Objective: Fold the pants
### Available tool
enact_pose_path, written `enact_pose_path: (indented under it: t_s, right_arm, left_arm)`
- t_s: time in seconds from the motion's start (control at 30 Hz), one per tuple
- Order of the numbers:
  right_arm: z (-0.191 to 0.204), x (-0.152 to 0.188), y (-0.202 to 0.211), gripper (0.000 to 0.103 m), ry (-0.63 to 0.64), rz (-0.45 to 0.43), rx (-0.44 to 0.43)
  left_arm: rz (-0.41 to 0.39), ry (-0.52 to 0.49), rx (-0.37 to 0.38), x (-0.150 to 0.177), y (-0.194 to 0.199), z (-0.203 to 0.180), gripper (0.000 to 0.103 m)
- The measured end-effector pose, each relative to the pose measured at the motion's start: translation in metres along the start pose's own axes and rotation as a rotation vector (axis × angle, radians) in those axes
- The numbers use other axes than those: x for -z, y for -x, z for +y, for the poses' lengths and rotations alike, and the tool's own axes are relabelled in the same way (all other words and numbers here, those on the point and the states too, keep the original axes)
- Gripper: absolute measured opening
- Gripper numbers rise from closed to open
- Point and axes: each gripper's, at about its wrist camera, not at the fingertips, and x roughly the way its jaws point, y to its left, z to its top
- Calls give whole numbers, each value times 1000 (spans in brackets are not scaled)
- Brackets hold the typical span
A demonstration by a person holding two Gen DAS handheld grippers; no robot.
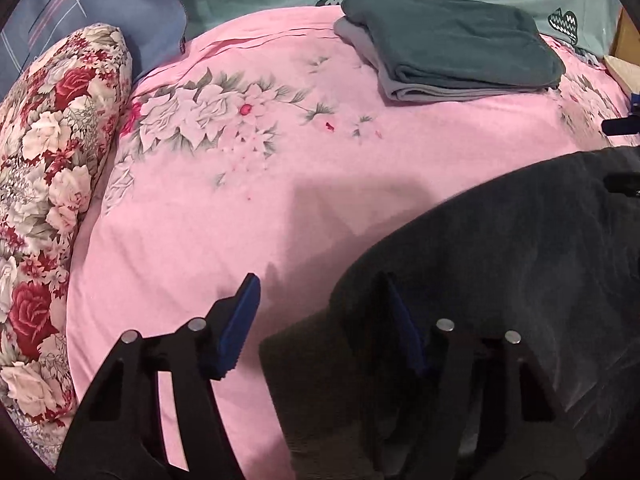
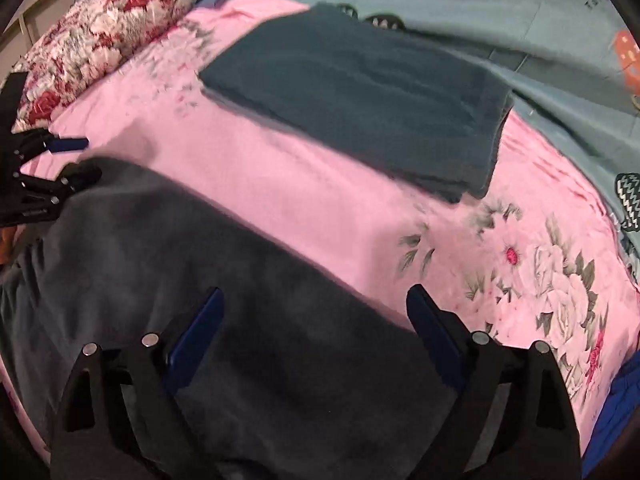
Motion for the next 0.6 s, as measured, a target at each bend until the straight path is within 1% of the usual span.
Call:
enact_pose_path:
  t_s: [0.03,0.07,0.1,0.13,0.17,0.2,0.23,0.27,0.3,0.33,0.37,0.4,0.47,0.6]
  right_arm:
    - [0,2,-8,89,10,34,-7]
    - [0,6,-19,84,30,78,-4]
    - [-2,9,-22,80,28,67,-25]
    - [-3,10,-22,79,26,58,-41]
    - [-3,10,-20,69,31,50,-48]
    - [-4,9,-17,54,31,41,-62]
    - [-6,9,-14,46,25,34,-81]
    - [-8,9,-10,26,12,29,-109]
    - [-9,9,-8,14,5,26,-127]
    - [-8,10,-4,12,15,24,-112]
    - [-8,11,-1,7,18,25,-103]
    - [-8,12,-1,6,16,27,-103]
    - [-11,14,3,5,4,15,-102]
    - [-15,15,14,5,-20,-24,-112]
  left_arm:
    - [-2,-2,11,1,1,-1,57]
    - [-4,-5,30,2,2,-3,42]
    - [-3,-11,53,4,4,-6,32]
    - [-12,-23,28,6,6,-11,31]
    - [-24,-38,4,7,7,-15,30]
    - [-31,-50,-13,7,8,-18,28]
    - [-30,-48,-16,7,8,-18,28]
    - [-25,-33,-7,5,8,-15,25]
    - [-22,-20,1,5,10,-13,22]
    - [-20,-9,10,5,12,-11,20]
    - [-19,1,21,4,15,-8,18]
    - [-21,2,22,4,17,-8,17]
    - [-23,-4,20,4,21,-9,15]
    - [-28,-14,5,4,30,-12,13]
